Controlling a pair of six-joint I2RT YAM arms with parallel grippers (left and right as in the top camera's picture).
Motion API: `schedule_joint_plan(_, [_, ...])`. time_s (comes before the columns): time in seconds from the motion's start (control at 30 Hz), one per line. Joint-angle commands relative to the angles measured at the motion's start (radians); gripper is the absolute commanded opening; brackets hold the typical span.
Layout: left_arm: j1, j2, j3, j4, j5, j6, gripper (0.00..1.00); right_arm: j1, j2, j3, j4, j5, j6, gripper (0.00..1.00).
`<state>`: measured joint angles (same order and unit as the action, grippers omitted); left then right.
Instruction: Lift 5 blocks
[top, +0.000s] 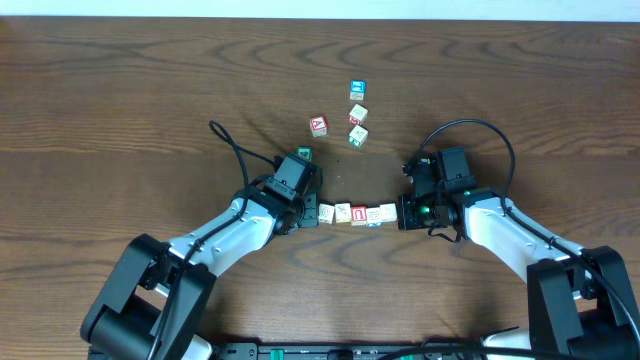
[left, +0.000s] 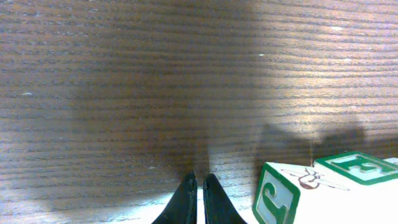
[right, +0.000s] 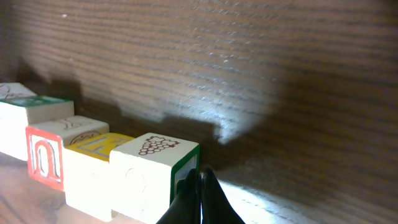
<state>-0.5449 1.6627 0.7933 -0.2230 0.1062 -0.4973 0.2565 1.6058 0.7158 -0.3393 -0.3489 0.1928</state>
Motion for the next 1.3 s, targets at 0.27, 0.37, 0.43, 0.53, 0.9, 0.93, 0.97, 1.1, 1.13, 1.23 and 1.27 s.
schedule_joint_plan(0.27, [0.005, 0.004, -0.006, 0.000, 0.027, -0.013, 0.07, 0.007, 0.003, -0.003, -0.017, -0.051, 0.013, 0.01])
schedule_joint_plan(0.37, [0.005, 0.004, -0.006, 0.001, 0.029, -0.042, 0.07, 0.007, 0.003, -0.003, -0.017, -0.037, 0.020, 0.01])
schedule_joint_plan(0.43, [0.005, 0.004, -0.006, 0.001, 0.029, -0.059, 0.07, 0.007, 0.003, -0.003, -0.019, -0.037, 0.020, 0.01])
schedule_joint_plan(0.53, [0.005, 0.004, -0.006, 0.001, 0.029, -0.058, 0.08, 0.007, 0.003, -0.003, -0.020, -0.032, 0.021, 0.01])
schedule_joint_plan(0.9, [0.005, 0.004, -0.006, 0.001, -0.029, -0.057, 0.07, -0.021, 0.003, 0.011, -0.085, 0.191, 0.161, 0.01])
schedule_joint_plan(0.93, [0.005, 0.004, -0.006, 0.001, -0.042, -0.054, 0.07, -0.028, 0.003, 0.013, -0.101, 0.195, 0.165, 0.01])
schedule_joint_plan(0.97, [0.005, 0.004, -0.006, 0.001, -0.055, -0.047, 0.07, -0.035, 0.003, 0.014, -0.113, 0.193, 0.166, 0.01])
schedule_joint_plan(1.1, [0.005, 0.004, -0.006, 0.001, -0.066, -0.023, 0.08, -0.044, 0.003, 0.016, -0.161, 0.116, 0.160, 0.01])
schedule_joint_plan(1.13, [0.005, 0.004, -0.006, 0.001, -0.066, -0.024, 0.07, -0.043, 0.003, 0.016, -0.169, 0.095, 0.153, 0.01])
schedule_joint_plan(1.23, [0.005, 0.004, -0.006, 0.001, -0.066, -0.024, 0.07, -0.043, 0.003, 0.016, -0.179, 0.084, 0.151, 0.01])
schedule_joint_plan(1.27, [0.005, 0.004, -0.006, 0.002, -0.067, -0.024, 0.07, -0.044, 0.003, 0.018, -0.171, 0.109, 0.151, 0.01])
